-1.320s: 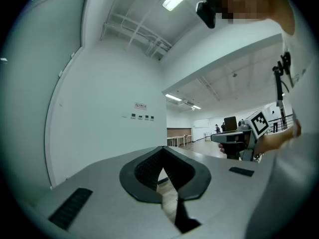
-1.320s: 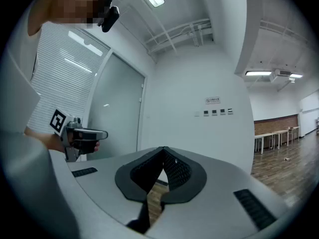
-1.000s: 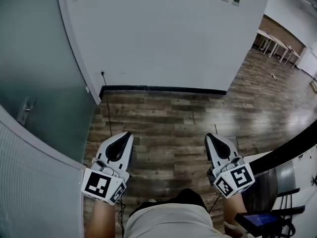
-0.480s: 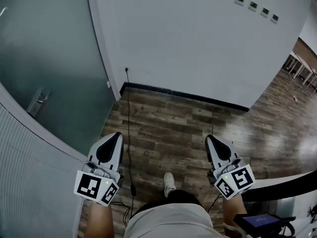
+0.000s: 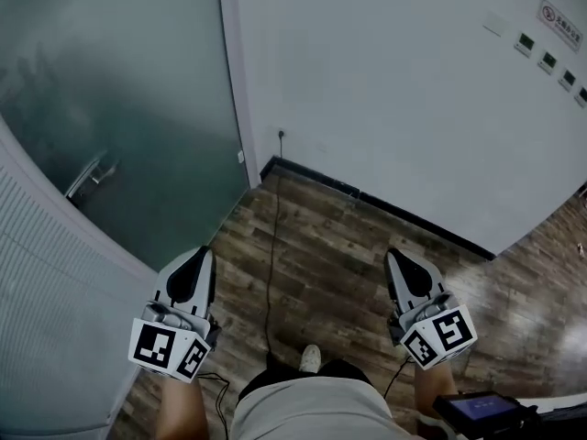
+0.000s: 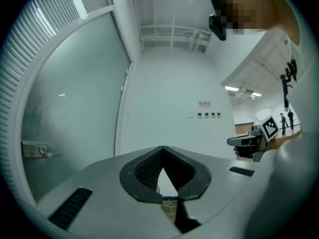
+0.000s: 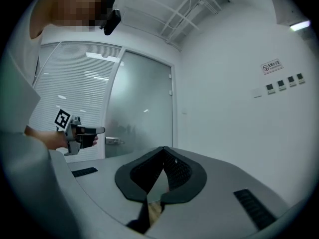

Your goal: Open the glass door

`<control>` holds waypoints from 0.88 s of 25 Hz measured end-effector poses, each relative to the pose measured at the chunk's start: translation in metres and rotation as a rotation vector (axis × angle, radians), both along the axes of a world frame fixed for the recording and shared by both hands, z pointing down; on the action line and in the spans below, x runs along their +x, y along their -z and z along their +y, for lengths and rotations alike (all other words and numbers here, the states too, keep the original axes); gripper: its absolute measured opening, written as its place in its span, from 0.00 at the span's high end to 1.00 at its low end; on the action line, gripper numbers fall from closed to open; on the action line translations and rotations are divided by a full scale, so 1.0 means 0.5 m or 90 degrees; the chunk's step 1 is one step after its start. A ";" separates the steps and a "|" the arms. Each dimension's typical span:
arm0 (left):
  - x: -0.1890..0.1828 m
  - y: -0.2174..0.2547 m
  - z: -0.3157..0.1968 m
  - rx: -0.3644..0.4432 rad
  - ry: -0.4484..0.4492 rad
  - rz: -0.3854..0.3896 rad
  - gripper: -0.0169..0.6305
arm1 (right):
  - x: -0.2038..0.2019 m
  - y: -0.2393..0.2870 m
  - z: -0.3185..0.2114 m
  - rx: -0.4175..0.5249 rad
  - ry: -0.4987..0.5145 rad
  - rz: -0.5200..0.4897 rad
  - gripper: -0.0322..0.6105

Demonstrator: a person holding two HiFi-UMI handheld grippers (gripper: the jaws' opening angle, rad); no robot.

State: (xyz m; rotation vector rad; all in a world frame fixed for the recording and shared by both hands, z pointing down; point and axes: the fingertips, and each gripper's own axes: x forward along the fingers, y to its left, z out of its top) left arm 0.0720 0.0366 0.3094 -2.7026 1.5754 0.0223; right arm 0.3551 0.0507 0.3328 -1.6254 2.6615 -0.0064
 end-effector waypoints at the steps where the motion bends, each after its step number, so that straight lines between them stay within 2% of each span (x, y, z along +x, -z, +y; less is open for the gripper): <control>1: 0.001 0.002 -0.014 -0.001 0.013 -0.002 0.97 | 0.004 0.001 -0.023 0.000 0.011 -0.001 0.95; 5: 0.000 0.000 -0.060 -0.009 0.048 -0.012 0.97 | 0.009 -0.011 -0.100 -0.009 0.044 -0.014 0.95; 11: -0.025 0.000 -0.099 -0.019 0.109 -0.026 0.97 | -0.032 -0.043 -0.187 -0.031 0.109 -0.038 0.95; 22: -0.193 -0.038 -0.190 -0.028 0.217 -0.012 0.97 | -0.229 -0.057 -0.367 -0.029 0.233 -0.017 0.95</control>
